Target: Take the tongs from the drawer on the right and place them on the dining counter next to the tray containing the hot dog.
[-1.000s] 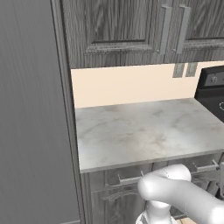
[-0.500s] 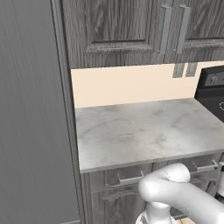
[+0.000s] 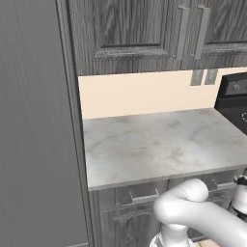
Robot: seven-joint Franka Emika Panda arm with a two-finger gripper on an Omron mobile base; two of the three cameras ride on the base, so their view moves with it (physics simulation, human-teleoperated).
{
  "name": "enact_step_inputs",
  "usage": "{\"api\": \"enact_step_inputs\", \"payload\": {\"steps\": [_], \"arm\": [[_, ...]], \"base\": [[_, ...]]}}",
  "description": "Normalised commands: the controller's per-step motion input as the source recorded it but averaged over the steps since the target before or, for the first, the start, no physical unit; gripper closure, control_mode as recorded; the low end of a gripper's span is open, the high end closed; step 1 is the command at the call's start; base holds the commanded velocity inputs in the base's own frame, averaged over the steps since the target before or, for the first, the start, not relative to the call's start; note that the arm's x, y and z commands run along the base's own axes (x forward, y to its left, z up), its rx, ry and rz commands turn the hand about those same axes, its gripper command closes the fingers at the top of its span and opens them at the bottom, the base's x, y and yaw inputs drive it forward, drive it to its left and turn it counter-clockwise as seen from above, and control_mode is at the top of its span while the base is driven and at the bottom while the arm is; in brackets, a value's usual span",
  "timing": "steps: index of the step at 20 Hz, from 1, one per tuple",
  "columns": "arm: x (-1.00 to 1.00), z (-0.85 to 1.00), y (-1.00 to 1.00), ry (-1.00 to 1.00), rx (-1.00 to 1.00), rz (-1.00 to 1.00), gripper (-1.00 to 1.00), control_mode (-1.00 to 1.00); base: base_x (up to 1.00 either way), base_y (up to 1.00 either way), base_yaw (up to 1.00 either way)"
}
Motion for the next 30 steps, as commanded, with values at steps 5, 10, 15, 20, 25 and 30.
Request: {"api": "enact_step_inputs", "payload": {"steps": [5,10,15,20,25,30], "arm": [[0.31,-0.21,-0.09,-0.02,0.0,-0.04,-1.0,-1.0],[0.32,-0.26,-0.15,-0.03,0.0,-0.01,-1.0,-1.0],[0.27,-0.3,-0.14,-0.04,0.0,0.0,-1.0,-1.0],[0.11,-0.19,-0.08,-0.04,0.0,0.0,-1.0,-1.0],[0.0,-0.01,0.0,0.0,0.0,0.0,1.0,-1.0],[0.0,0.0,0.0,0.0,0.0,0.0,1.0,-1.0]], "base": [[0.0,0.0,0.0],[0.0,0.0,0.0],[0.0,0.0,0.0],[0.0,0.0,0.0],[0.0,0.0,0.0],[0.0,0.0,0.0]]}}
